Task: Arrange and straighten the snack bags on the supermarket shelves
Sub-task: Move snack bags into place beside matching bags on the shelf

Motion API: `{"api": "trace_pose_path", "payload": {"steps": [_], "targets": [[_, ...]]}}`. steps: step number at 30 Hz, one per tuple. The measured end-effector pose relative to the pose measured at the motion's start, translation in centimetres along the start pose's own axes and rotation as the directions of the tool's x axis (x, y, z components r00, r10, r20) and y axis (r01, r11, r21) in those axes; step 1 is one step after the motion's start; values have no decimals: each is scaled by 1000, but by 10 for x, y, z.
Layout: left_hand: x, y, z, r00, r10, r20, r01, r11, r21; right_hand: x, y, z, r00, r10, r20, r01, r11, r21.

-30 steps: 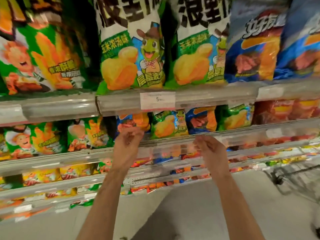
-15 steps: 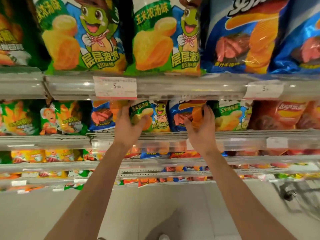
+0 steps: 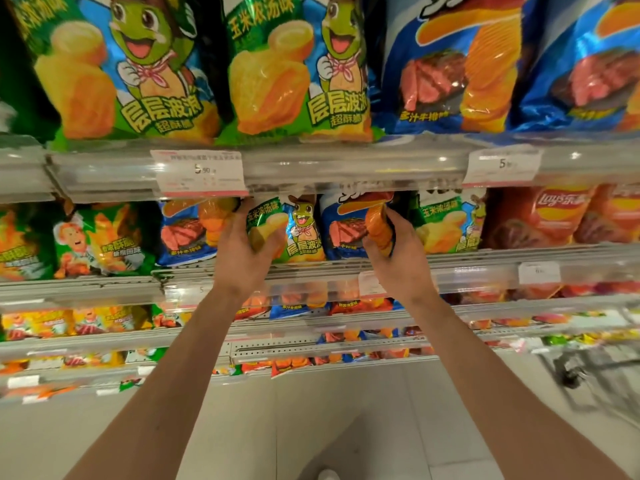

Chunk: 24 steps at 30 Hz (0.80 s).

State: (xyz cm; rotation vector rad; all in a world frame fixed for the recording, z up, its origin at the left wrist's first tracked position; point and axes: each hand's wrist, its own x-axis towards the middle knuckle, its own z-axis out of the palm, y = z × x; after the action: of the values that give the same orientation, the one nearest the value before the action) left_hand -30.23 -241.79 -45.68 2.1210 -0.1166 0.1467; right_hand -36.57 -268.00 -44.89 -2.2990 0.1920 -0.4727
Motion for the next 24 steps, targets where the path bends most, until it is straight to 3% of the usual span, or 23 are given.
{"api": "trace_pose_path", "payload": {"steps": [5, 9, 13, 24], "targets": [[-11, 20, 6, 991, 81, -102, -60, 978, 198, -11, 14, -23, 975, -72, -208, 50, 993, -108], [-12, 22, 10, 991, 87, -104, -65, 978, 199, -10, 31, -47, 892, -1, -453, -100, 975, -199], [-11, 25, 14, 990, 92, -110, -68, 977, 202, 2, 40, -53, 924, 254, -287, -308, 938, -161], [-13, 29, 17, 991, 67, -114, -38, 970, 238, 20, 38, -74, 922, 193, -336, -215, 976, -28]]}}
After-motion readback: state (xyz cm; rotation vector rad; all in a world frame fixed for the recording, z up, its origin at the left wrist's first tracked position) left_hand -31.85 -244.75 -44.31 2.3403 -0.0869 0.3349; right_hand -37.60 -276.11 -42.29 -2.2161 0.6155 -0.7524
